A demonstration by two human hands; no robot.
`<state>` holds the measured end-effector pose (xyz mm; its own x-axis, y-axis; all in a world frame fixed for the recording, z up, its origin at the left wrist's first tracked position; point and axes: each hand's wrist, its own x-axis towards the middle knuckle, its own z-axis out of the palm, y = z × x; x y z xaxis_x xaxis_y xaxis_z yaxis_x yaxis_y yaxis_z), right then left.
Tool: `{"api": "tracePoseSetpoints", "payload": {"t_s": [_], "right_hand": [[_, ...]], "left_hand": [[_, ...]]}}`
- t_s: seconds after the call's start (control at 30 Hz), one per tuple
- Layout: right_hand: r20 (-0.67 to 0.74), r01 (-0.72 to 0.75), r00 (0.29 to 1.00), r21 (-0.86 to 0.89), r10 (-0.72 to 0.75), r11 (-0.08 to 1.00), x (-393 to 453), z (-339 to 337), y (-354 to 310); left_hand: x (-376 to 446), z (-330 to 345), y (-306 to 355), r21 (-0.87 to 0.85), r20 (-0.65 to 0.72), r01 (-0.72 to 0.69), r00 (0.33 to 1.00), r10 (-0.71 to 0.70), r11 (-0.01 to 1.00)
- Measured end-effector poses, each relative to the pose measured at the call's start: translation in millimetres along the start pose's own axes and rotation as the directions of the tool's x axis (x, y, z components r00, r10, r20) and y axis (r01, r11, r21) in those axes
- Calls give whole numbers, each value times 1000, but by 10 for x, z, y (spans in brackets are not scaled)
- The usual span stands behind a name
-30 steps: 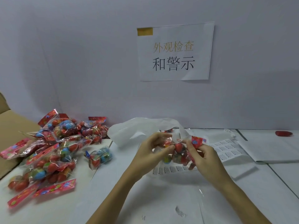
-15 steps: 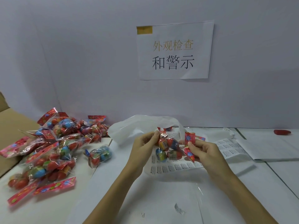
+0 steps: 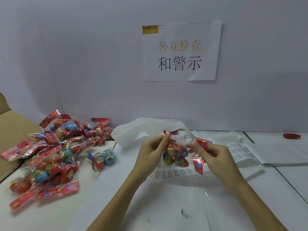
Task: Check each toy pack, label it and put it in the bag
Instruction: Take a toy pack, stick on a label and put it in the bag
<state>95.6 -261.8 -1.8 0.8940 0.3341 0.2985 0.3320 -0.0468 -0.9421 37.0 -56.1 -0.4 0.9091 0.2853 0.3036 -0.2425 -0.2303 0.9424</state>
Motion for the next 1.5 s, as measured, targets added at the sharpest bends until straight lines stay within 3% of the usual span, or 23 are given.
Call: {"api": "tracePoseSetpoints", "payload": {"t_s": [0.1,0.2,0.3,0.43,0.57,0.77,0.87,0.93,1.13,1.3,1.5], "right_hand": [[-111,97,986,-200,-121,975,-3,-16,33],[-63,69,995,-96,-75,993,-32,-21,37],[-2,50,999,87,-50,995,-30,-3,24],[48,134,989,118,-141,984,-14,37,4],[144,152,973,193,-182,969,-27,83,34],[372,12,915,361,-155,933,-26,48,57],[413,-185,903,623,-119,760,17,0,19],[413,-269,908,700,-68,661,47,11,2],[123,-228,974,475,192,850,22,130,47],[98,-251,968,459,233,852,5,93,4],[61,-218,974,534,220,817,2,164,-6]], "left_hand": [[21,1,-42,100,-10,-113,993,115,989],[22,5,-111,238,-31,-197,977,210,951],[34,-34,-105,111,-51,-69,996,75,991],[95,-88,-54,-32,62,170,984,-168,985],[87,-114,-56,-114,101,219,973,-208,969],[107,-156,-56,-319,123,224,973,-194,921],[114,-193,-16,-356,107,216,976,-190,909],[108,-190,2,-355,121,216,975,-184,910],[56,-122,16,-221,196,194,969,-151,956],[38,-75,43,-192,139,164,980,-139,968],[27,-29,50,-286,66,200,980,-189,937]]}}
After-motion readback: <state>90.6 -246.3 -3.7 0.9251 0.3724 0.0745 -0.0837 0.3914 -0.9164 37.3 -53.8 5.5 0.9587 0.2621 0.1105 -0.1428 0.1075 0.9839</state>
